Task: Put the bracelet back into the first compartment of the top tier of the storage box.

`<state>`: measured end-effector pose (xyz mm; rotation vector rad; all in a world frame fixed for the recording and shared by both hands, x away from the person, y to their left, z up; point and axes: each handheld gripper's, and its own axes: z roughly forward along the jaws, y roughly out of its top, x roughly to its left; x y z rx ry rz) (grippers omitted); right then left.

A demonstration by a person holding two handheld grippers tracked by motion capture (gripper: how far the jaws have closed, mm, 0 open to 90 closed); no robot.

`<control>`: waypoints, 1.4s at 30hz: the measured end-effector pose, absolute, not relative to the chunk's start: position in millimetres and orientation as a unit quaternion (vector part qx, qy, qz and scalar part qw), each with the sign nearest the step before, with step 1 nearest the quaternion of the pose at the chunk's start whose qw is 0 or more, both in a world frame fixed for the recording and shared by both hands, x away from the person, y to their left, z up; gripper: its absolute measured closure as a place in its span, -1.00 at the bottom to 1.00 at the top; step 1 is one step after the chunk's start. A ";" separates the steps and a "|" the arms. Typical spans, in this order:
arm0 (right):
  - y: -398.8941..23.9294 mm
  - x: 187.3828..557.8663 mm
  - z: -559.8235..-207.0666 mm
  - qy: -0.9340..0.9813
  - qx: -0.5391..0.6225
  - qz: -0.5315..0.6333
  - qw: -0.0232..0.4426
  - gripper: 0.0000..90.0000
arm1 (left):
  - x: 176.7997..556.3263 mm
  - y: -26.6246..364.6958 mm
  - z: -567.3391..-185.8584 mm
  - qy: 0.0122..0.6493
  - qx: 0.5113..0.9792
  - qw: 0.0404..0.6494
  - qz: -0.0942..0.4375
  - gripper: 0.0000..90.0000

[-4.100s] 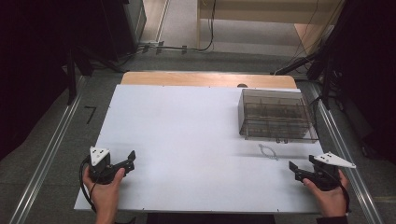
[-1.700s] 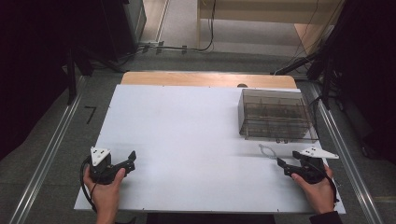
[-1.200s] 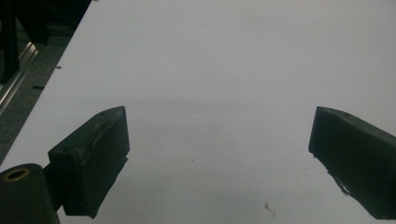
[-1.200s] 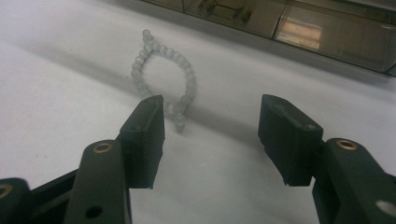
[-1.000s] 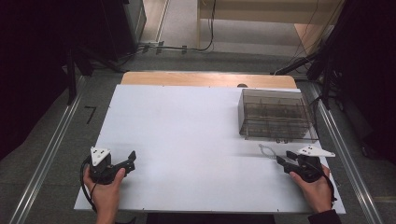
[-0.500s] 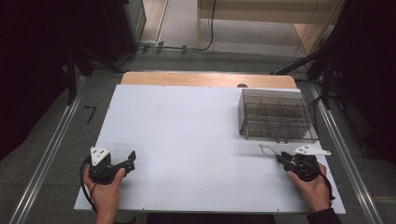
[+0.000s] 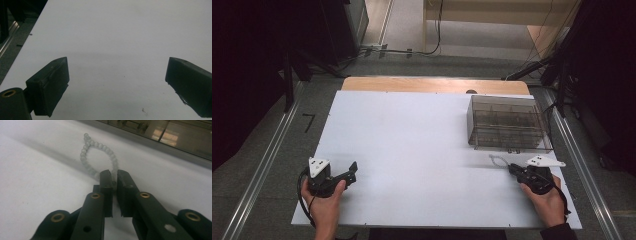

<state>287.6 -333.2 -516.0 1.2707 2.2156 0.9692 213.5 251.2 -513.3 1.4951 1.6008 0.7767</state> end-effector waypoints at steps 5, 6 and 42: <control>-333.7 286.6 -514.8 0.794 0.454 0.350 0.201 0.87 | 213.5 251.4 -513.3 0.632 0.591 0.397 0.306 -0.88; -333.6 286.2 -514.4 0.793 0.454 0.352 0.202 0.87 | 213.5 251.4 -513.3 0.632 0.591 0.397 0.306 -0.88; -330.5 255.8 -483.2 0.773 0.401 0.448 0.201 0.88 | 212.5 253.4 -512.8 0.633 0.587 0.403 0.306 -0.88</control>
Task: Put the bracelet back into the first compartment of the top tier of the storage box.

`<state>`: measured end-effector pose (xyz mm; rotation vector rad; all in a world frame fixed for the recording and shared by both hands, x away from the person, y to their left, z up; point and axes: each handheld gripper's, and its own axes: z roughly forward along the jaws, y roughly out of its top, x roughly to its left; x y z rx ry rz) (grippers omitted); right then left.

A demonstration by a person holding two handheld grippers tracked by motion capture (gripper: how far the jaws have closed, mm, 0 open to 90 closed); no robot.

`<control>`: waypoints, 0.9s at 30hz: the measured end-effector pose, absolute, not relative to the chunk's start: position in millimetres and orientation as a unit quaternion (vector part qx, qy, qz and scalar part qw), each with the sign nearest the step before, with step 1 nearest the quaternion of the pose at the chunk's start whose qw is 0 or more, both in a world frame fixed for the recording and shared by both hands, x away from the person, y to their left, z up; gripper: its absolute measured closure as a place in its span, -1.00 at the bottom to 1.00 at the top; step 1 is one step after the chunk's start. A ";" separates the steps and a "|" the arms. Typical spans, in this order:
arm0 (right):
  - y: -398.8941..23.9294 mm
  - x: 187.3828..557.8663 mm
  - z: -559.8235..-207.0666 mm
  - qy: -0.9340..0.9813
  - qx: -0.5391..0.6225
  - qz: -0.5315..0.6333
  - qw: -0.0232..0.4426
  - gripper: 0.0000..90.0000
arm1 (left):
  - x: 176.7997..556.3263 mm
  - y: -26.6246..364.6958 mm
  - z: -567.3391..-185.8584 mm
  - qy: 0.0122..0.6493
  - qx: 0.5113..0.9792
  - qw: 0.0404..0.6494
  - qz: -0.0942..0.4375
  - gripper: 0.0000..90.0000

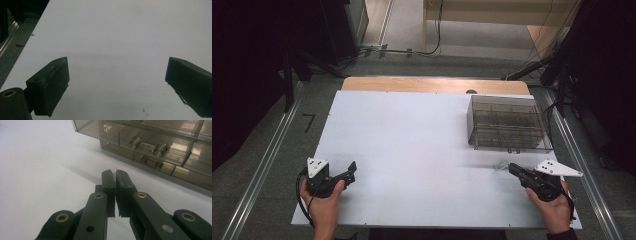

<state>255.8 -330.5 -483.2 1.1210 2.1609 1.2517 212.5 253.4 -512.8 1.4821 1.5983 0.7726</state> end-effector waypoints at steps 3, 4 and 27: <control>-330.7 254.6 -481.4 0.771 0.399 0.454 0.201 0.88 | 212.5 253.2 -512.7 0.632 0.587 0.402 0.306 -0.88; -330.7 254.3 -480.9 0.769 0.400 0.457 0.198 0.88 | 212.4 253.2 -512.7 0.633 0.587 0.402 0.306 -0.88; -325.0 247.1 -462.8 0.761 0.376 0.495 0.185 0.88 | 213.3 253.4 -513.6 0.634 0.587 0.402 0.303 -0.88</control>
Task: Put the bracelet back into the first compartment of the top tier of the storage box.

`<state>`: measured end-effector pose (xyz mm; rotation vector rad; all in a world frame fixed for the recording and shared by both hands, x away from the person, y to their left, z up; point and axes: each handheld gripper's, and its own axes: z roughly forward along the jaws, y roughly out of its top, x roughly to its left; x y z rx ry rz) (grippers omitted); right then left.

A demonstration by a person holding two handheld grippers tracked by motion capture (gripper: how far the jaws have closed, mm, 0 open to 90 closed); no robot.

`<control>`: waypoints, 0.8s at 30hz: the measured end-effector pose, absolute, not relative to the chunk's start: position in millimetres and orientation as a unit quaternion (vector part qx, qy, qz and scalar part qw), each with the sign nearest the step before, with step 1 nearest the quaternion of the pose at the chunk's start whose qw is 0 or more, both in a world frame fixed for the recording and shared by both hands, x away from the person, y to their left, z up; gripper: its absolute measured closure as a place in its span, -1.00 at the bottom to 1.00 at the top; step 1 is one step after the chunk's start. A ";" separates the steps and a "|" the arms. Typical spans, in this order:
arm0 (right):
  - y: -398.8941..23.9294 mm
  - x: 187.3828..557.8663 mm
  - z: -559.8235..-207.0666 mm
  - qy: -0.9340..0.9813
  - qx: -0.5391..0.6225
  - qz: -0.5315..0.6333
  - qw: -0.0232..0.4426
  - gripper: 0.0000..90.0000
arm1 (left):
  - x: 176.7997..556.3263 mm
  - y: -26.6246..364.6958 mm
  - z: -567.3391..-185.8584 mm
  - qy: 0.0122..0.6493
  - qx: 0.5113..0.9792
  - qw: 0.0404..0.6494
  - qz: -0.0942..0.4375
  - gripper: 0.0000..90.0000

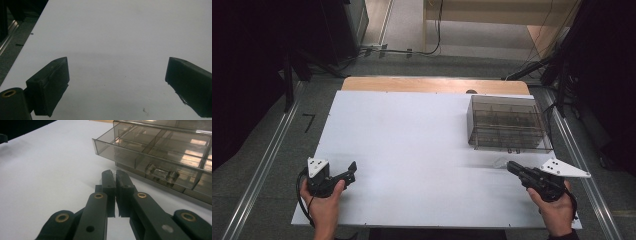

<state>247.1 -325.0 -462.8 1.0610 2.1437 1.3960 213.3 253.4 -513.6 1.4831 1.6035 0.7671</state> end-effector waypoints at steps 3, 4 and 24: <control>-324.2 245.9 -460.4 0.760 0.374 0.498 0.186 0.88 | 213.4 253.2 -513.6 0.634 0.587 0.402 0.304 -0.88; -323.9 245.8 -459.8 0.760 0.373 0.499 0.186 0.88 | 213.4 253.2 -513.6 0.634 0.587 0.402 0.304 -0.88; -320.9 243.1 -443.3 0.750 0.360 0.520 0.195 0.88 | 213.7 253.2 -513.8 0.635 0.587 0.402 0.303 -0.88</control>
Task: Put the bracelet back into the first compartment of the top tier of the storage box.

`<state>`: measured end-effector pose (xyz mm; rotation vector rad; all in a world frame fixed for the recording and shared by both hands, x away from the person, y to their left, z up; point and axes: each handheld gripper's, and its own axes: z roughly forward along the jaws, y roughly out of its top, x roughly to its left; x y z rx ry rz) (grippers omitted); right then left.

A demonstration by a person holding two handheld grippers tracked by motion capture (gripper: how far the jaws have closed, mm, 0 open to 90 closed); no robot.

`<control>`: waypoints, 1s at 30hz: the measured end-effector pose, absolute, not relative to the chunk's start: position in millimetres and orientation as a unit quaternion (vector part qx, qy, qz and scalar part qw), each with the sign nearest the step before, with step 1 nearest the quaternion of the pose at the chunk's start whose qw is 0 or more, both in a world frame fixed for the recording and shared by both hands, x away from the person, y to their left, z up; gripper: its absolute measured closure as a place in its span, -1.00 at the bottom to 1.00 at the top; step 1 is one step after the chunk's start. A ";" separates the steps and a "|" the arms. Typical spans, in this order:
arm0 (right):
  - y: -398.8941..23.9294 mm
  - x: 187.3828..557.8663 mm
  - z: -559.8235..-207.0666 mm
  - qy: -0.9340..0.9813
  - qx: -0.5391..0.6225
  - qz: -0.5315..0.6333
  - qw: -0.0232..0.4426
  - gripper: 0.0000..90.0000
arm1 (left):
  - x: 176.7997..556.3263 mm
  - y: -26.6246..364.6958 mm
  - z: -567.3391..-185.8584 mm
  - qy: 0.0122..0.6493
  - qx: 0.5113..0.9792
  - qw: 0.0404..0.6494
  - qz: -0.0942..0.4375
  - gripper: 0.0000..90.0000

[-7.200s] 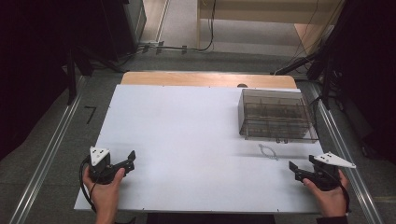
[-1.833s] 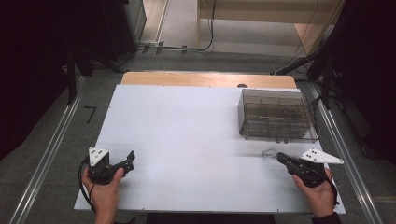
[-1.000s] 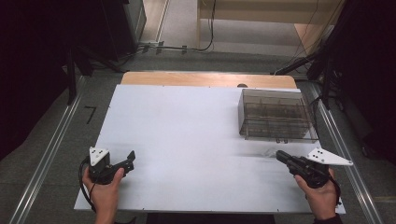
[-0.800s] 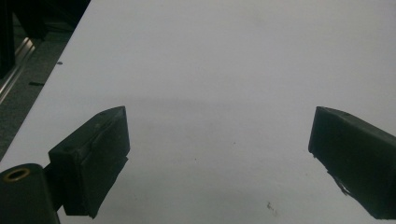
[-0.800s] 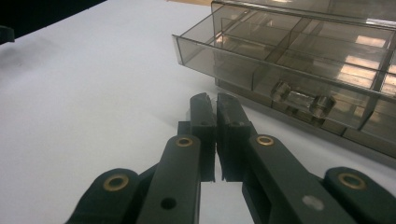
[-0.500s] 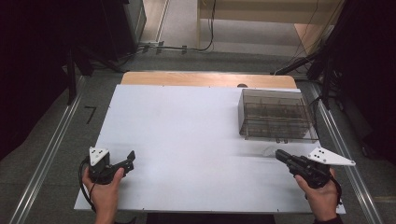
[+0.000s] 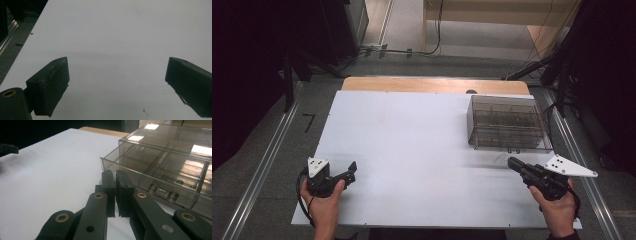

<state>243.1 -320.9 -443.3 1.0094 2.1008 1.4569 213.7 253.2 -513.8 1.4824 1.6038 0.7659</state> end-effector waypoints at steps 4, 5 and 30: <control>-320.9 242.7 -439.4 0.745 0.360 0.526 0.197 0.88 | 214.0 253.0 -514.0 0.634 0.587 0.402 0.302 -0.88; -320.9 242.7 -439.4 0.745 0.360 0.526 0.197 0.88 | 214.0 253.0 -514.0 0.634 0.587 0.402 0.302 -0.88; -314.7 252.3 -418.9 0.719 0.356 0.555 0.222 0.88 | 213.9 253.2 -513.6 0.633 0.587 0.403 0.303 -0.88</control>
